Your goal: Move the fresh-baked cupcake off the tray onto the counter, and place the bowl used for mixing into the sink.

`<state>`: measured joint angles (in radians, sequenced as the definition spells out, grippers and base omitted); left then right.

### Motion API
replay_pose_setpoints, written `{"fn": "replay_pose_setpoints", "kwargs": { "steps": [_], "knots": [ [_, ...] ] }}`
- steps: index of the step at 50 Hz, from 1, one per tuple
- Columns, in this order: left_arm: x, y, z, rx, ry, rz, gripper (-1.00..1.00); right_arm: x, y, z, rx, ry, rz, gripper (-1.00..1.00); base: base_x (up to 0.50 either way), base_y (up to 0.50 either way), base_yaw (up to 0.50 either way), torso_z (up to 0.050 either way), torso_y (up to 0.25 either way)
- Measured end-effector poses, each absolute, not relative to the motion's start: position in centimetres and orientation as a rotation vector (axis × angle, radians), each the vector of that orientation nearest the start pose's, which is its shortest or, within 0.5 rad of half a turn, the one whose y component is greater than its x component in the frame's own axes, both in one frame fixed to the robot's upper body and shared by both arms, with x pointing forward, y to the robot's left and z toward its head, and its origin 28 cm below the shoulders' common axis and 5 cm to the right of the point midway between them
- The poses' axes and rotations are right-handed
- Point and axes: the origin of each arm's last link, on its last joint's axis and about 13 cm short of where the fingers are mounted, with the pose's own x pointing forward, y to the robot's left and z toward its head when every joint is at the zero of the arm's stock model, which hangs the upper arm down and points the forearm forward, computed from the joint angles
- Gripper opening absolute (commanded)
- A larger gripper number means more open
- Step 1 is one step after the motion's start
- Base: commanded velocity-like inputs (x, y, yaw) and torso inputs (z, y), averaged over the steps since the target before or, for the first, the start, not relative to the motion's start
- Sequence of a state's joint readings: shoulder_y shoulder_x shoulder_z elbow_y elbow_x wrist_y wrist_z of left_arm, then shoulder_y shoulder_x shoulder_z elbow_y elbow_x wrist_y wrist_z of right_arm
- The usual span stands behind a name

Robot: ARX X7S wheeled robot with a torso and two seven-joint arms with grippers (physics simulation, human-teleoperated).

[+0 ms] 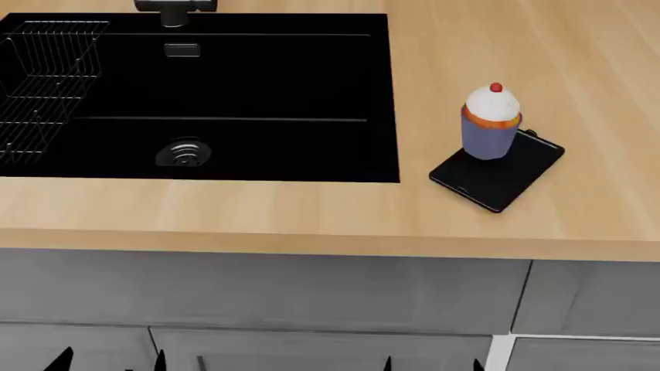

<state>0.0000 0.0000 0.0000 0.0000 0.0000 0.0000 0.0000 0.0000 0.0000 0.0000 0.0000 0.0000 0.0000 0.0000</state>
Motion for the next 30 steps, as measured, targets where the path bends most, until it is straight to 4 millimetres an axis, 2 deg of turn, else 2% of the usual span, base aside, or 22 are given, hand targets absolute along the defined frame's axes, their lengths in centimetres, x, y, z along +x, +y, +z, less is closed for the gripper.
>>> {"fn": "replay_pose_setpoints", "kwargs": {
  "steps": [13,30],
  "knots": [
    [21.1,20.6,1.5,0.015,0.002,0.011,1.00,20.8,-9.6,2.1,-0.013,-0.014,-0.001,1.00,0.00,0.00,0.00,0.000,0.000],
    [21.0,20.7,2.4,0.041,-0.012,0.008,1.00,20.5,-9.2,3.8,-0.052,-0.044,0.006,1.00,0.00,0.00,0.00,0.048,0.000]
  ]
}}
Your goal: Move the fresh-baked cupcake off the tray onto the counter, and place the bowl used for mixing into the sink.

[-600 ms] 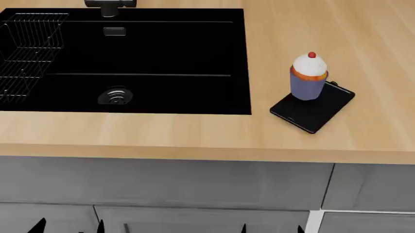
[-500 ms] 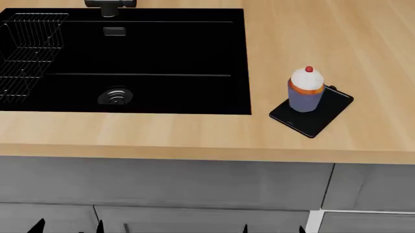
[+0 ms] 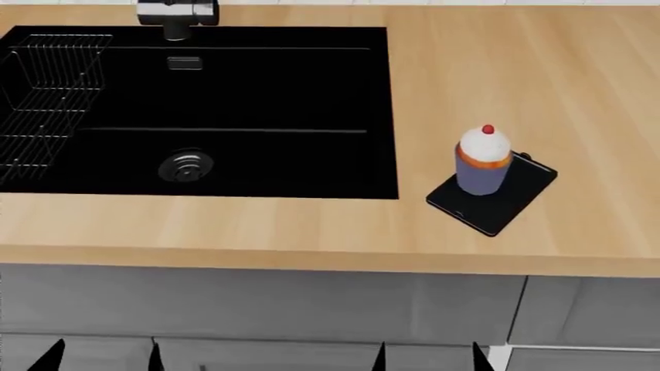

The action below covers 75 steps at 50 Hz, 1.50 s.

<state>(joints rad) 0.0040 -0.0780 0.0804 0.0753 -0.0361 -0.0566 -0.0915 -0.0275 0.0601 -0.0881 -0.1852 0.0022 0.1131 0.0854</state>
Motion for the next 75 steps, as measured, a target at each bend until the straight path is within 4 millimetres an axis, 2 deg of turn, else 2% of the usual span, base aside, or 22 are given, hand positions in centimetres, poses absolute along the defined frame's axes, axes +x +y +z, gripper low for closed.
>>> {"fn": "replay_pose_setpoints", "kwargs": {
  "steps": [20,47,58,75],
  "knots": [
    [21.2,20.8,4.3,0.045,-0.042,-0.008,1.00,20.6,-8.9,5.6,-0.078,-0.065,0.004,1.00,0.00,0.00,0.00,0.050,0.000],
    [24.4,21.1,10.2,0.038,-0.129,-0.037,1.00,23.5,-10.5,12.2,-0.181,-0.175,-0.063,1.00,0.00,0.00,0.00,0.050,0.000],
    [26.3,21.4,12.4,0.040,-0.154,-0.026,1.00,25.2,-11.3,15.3,-0.207,-0.219,-0.081,1.00,0.00,0.00,0.00,0.050,0.000],
    [31.4,22.1,17.4,0.059,-0.172,0.005,1.00,28.7,-12.6,20.7,-0.210,-0.212,-0.093,1.00,0.05,-0.01,0.00,0.050,0.000]
  ]
}}
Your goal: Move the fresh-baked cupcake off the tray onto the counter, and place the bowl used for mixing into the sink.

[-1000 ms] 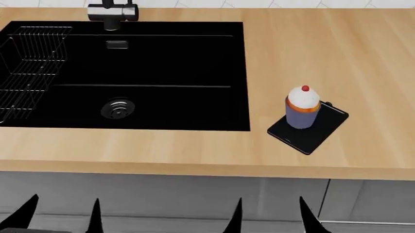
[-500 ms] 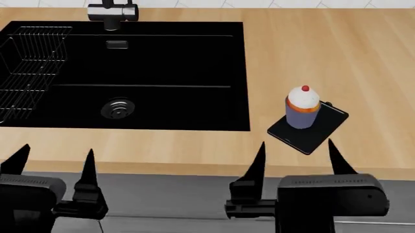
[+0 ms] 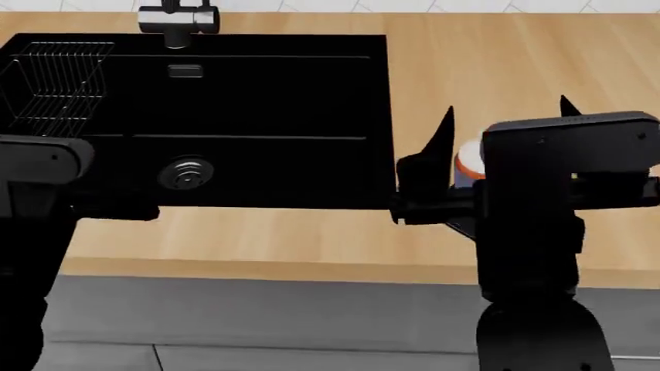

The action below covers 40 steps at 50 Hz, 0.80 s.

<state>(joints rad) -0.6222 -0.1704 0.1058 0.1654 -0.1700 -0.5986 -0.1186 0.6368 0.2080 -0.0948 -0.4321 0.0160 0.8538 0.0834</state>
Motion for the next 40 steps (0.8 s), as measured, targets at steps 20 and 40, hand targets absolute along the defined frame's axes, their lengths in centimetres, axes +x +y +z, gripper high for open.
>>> {"fn": "replay_pose_setpoints", "kwargs": {
  "steps": [20,40],
  "knots": [
    [33.2,22.5,18.8,0.069,-0.160,0.029,1.00,31.0,-13.8,21.3,-0.190,-0.122,-0.073,1.00,0.50,-0.17,0.00,0.050,0.000],
    [33.5,22.7,18.3,0.073,-0.126,0.053,1.00,31.1,-13.0,20.1,-0.172,-0.023,-0.010,1.00,0.14,0.00,0.00,0.001,0.000]
  ]
}}
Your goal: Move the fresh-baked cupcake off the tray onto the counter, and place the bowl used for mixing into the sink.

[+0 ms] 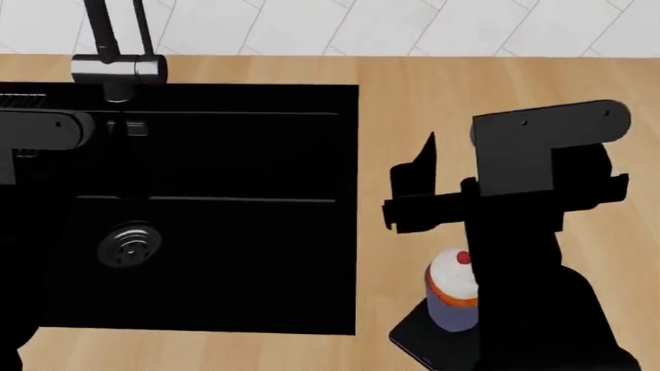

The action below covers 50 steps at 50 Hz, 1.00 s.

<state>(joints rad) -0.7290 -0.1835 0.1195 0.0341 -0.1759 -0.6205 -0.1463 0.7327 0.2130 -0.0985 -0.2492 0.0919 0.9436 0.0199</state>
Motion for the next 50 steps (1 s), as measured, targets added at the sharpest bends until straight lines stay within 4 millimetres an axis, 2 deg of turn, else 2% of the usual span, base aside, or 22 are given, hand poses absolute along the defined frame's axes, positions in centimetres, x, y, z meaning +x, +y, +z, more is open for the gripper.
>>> {"fn": "replay_pose_setpoints", "kwargs": {
  "steps": [15,28,36,50],
  "knots": [
    [33.4,22.7,18.3,0.085,-0.136,0.053,1.00,30.4,-12.9,20.0,-0.166,0.001,0.008,1.00,0.00,0.00,0.00,0.000,0.000],
    [33.4,22.7,18.1,0.086,-0.135,0.050,1.00,25.9,-12.7,20.4,-0.142,0.086,0.063,1.00,0.00,0.00,0.00,0.000,0.000],
    [33.4,22.7,17.8,0.088,-0.132,0.046,1.00,23.3,-12.8,19.9,-0.127,0.124,0.076,1.00,0.00,0.00,0.00,0.000,0.000],
    [33.4,22.5,17.4,0.094,-0.125,0.037,1.00,20.6,-12.8,18.6,-0.133,0.175,0.073,1.00,0.00,0.00,0.00,0.000,0.000]
  ]
}}
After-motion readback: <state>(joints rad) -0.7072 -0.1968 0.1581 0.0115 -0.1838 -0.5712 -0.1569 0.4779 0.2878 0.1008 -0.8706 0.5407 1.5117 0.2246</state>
